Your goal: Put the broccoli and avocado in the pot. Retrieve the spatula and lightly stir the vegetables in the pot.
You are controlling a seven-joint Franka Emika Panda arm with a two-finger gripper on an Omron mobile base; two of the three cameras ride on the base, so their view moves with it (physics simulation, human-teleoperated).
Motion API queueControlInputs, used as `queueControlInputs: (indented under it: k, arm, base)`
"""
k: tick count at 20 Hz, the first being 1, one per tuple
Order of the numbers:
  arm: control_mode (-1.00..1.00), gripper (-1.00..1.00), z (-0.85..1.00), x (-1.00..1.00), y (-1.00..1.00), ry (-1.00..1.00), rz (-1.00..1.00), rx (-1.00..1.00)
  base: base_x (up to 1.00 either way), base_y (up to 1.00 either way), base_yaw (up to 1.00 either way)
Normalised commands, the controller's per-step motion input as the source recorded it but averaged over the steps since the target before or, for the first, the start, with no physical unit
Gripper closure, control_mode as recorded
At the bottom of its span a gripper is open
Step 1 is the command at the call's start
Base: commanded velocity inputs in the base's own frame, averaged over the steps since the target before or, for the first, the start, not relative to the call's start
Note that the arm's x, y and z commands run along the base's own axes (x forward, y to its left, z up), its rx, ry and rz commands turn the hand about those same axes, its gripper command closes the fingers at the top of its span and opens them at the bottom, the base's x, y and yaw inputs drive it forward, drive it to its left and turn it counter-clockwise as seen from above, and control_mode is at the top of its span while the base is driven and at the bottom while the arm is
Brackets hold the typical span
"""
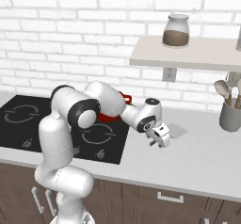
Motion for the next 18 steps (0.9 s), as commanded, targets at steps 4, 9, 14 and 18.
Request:
queueControlInputs:
  k: [4,9,14,18]
  arm:
    - [-1.00,-1.00,-0.20,0.09,-0.10,0.00,-0.01,0.01]
    - [-1.00,1.00,-0.02,0.01,-0.01,0.00,0.00,0.00]
    - [-1.00,1.00,0.00,0.00,0.00,0.00,0.00,0.00]
    - [-1.00,1.00,0.00,0.00,0.00,0.00,0.00,0.00]
  base:
    - [0.00,0.00,0.00]
    - [0.00,0.00,0.00]
    - [0.00,0.00,0.00]
    - [0.00,0.00,0.00]
